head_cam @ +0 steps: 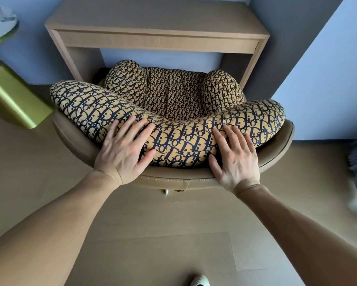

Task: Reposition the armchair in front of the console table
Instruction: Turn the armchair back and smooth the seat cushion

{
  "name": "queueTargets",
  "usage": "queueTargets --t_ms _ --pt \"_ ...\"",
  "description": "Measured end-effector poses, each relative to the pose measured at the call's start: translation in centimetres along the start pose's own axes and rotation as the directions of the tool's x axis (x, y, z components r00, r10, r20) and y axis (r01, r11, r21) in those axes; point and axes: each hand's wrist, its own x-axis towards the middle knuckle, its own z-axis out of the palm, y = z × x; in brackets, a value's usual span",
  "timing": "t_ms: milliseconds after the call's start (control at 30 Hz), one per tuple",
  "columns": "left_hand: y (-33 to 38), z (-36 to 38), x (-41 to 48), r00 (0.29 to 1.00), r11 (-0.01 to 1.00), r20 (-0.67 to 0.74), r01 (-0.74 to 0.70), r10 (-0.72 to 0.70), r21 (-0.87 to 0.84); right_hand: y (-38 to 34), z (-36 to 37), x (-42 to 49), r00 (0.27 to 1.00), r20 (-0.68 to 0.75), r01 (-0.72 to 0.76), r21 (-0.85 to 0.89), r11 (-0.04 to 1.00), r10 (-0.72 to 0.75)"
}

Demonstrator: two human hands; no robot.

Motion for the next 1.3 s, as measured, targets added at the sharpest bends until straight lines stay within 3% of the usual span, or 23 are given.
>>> queueTargets --t_ms 633,867,1100,1300 --pt "-0.6 1.5 4.1 1.0 0.999 -0.006 0.002 -0.002 0.046 1.7 0.9 4.3 0.999 0.043 0.026 -0.027 0.999 -0.025" --pt "-0.3 1.6 3.9 0.998 0.996 0.058 0.009 -0.014 0.087 1.7 1.1 3.8 0.995 0.09 0.038 -0.053 0.998 -0.033" --pt "2.8 1.8 0.4 0.973 0.973 -0.006 0.231 -0.231 -0.03 1.6 1.0 2.6 0.994 0.113 0.006 -0.041 0.999 -0.002" --pt "5.1 2.4 -2.4 0.96 0.958 -0.003 0.28 -0.281 -0.062 2.0 1.2 -1.0 0.998 0.061 -0.027 0.05 0.998 0.024"
